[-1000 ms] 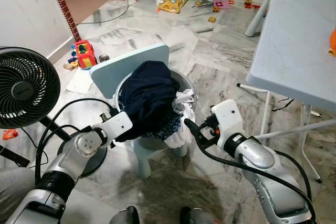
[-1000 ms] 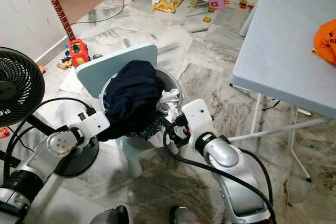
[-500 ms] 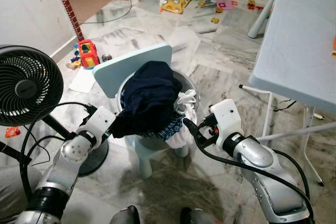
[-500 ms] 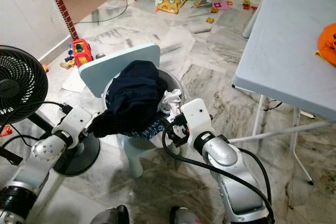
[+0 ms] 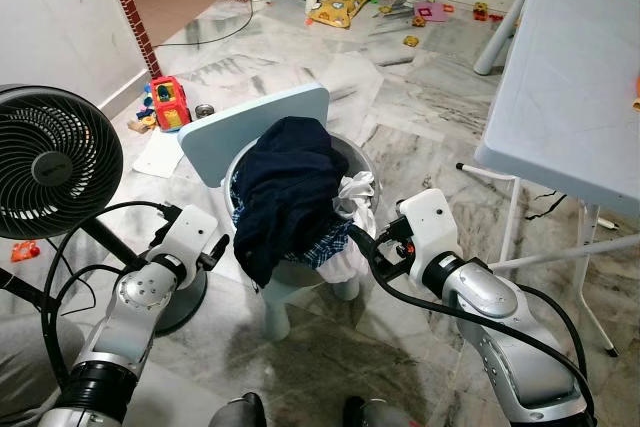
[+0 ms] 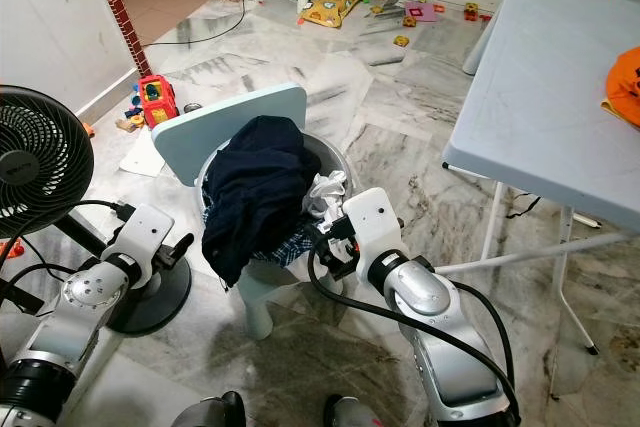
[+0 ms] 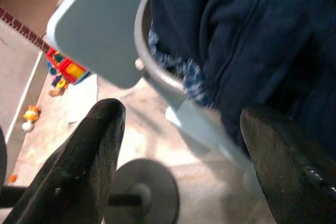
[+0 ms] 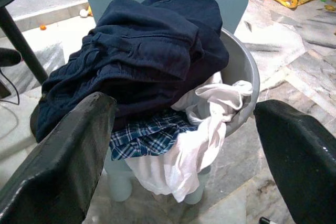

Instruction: Hang hanger

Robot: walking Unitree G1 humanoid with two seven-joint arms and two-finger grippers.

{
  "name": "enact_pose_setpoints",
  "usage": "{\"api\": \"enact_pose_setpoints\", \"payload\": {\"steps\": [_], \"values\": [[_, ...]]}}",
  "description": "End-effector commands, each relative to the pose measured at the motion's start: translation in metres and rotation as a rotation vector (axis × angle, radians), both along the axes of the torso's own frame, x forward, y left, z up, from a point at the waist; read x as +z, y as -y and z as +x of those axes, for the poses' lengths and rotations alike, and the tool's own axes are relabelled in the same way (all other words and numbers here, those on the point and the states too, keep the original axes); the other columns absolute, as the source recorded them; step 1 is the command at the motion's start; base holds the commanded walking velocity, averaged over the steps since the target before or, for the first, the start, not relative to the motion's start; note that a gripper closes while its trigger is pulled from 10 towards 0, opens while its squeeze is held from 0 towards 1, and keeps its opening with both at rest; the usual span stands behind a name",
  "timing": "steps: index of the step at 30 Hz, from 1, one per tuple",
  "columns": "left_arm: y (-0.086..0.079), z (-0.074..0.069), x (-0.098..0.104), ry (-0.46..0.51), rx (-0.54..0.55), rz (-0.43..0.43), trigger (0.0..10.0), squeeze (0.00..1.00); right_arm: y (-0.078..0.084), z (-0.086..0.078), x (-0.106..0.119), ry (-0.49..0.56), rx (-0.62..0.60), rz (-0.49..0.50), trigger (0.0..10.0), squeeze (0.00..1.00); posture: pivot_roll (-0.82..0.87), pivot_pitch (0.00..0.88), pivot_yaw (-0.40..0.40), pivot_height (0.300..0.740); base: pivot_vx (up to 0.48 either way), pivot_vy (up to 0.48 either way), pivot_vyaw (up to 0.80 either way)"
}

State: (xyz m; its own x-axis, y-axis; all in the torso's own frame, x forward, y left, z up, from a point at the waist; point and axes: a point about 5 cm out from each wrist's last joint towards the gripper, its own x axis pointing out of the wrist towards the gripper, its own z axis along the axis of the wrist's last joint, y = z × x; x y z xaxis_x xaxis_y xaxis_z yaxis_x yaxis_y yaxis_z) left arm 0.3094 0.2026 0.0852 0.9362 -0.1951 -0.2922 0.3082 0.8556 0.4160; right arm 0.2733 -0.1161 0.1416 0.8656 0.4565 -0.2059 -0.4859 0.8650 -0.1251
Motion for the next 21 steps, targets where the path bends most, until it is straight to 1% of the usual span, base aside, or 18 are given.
{"api": "enact_pose_setpoints", "payload": {"steps": [1, 5, 6, 7, 8, 9, 10, 11, 12, 13, 14, 16, 17, 18, 20, 21], "values": [[0.000, -0.011, 0.001, 0.005, 0.031, -0.050, 10.0, 0.00, 0.000, 0.000, 0.001, 0.008, 0.006, -0.007, 10.0, 0.00, -0.12, 0.127, -0.007, 0.740, 0.000, 0.000, 0.00], [0.000, -0.023, -0.006, -0.017, 0.074, -0.075, 10.0, 0.00, 0.000, 0.000, 0.000, 0.008, 0.007, -0.006, 10.0, 0.00, -0.11, 0.125, -0.007, 0.740, 0.000, 0.000, 0.00], [-0.001, -0.028, -0.011, -0.033, 0.092, -0.090, 10.0, 0.00, -0.001, 0.001, 0.000, 0.008, 0.009, -0.005, 10.0, 0.00, -0.11, 0.124, -0.007, 0.740, 0.000, 0.000, 0.00], [-0.003, -0.038, -0.019, -0.053, 0.130, -0.121, 10.0, 0.00, -0.003, 0.001, 0.000, 0.008, 0.013, -0.002, 10.0, 0.00, -0.11, 0.125, -0.007, 0.740, 0.000, 0.000, 0.00], [-0.004, -0.043, -0.023, -0.061, 0.147, -0.134, 10.0, 0.00, -0.004, 0.001, 0.000, 0.008, 0.015, -0.001, 10.0, 0.00, -0.11, 0.125, -0.007, 0.740, 0.000, 0.000, 0.00], [-0.006, -0.046, -0.028, -0.070, 0.156, -0.125, 10.0, 0.00, -0.004, 0.001, 0.000, 0.008, 0.016, 0.000, 10.0, 0.00, -0.10, 0.127, -0.011, 0.740, 0.000, 0.000, 0.00], [-0.006, -0.046, -0.028, -0.070, 0.156, -0.125, 10.0, 0.00, -0.004, 0.001, 0.000, 0.008, 0.016, 0.000, 10.0, 0.00, -0.10, 0.127, -0.011, 0.740, 0.000, 0.000, 0.00], [-0.012, -0.055, -0.042, -0.110, 0.181, -0.105, 10.0, 0.00, -0.004, 0.001, 0.000, 0.007, 0.019, 0.000, 10.0, 0.00, -0.11, 0.132, -0.017, 0.740, 0.000, 0.000, 0.00], [-0.012, -0.055, -0.042, -0.110, 0.181, -0.105, 10.0, 0.00, -0.004, 0.001, 0.000, 0.007, 0.019, 0.000, 10.0, 0.00, -0.11, 0.132, -0.017, 0.740, 0.000, 0.000, 0.00], [-0.018, -0.057, -0.047, -0.128, 0.202, -0.101, 10.0, 0.00, -0.004, 0.000, 0.000, 0.005, 0.021, -0.001, 10.0, 0.00, -0.11, 0.133, -0.019, 0.740, 0.000, 0.000, 0.00], [-0.020, -0.056, -0.048, -0.131, 0.209, -0.101, 10.0, 0.00, -0.003, 0.000, 0.000, 0.005, 0.021, -0.001, 10.0, 0.00, -0.11, 0.134, -0.019, 0.740, 0.000, 0.000, 0.00], [-0.023, -0.052, -0.046, -0.114, 0.236, -0.131, 10.0, 0.00, -0.003, 0.000, 0.000, 0.004, 0.020, -0.002, 10.0, 0.00, -0.11, 0.138, -0.020, 0.740, 0.000, 0.000, 0.00], [-0.024, -0.046, -0.043, -0.090, 0.253, -0.157, 10.0, 0.00, -0.002, -0.001, 0.000, 0.004, 0.019, -0.004, 10.0, 0.00, -0.12, 0.140, -0.020, 0.740, 0.000, 0.000, 0.00], [-0.023, -0.041, -0.038, -0.062, 0.244, -0.175, 10.0, 0.00, -0.001, -0.002, 0.000, 0.004, 0.017, -0.006, 10.0, 0.00, -0.13, 0.141, -0.019, 0.740, 0.000, 0.000, 0.00], [-0.019, -0.036, -0.033, -0.033, 0.227, -0.188, 10.0, 0.00, 0.000, -0.002, 0.000, 0.005, 0.015, -0.007, 10.0, 0.00, -0.13, 0.140, -0.018, 0.740, 0.000, 0.000, 0.00], [-0.016, -0.032, -0.026, 0.005, 0.224, -0.215, 10.0, 0.00, 0.002, -0.003, 0.001, 0.008, 0.008, -0.006, 10.0, 0.00, -0.14, 0.140, -0.017, 0.740, 0.000, 0.000, 0.00]]}}
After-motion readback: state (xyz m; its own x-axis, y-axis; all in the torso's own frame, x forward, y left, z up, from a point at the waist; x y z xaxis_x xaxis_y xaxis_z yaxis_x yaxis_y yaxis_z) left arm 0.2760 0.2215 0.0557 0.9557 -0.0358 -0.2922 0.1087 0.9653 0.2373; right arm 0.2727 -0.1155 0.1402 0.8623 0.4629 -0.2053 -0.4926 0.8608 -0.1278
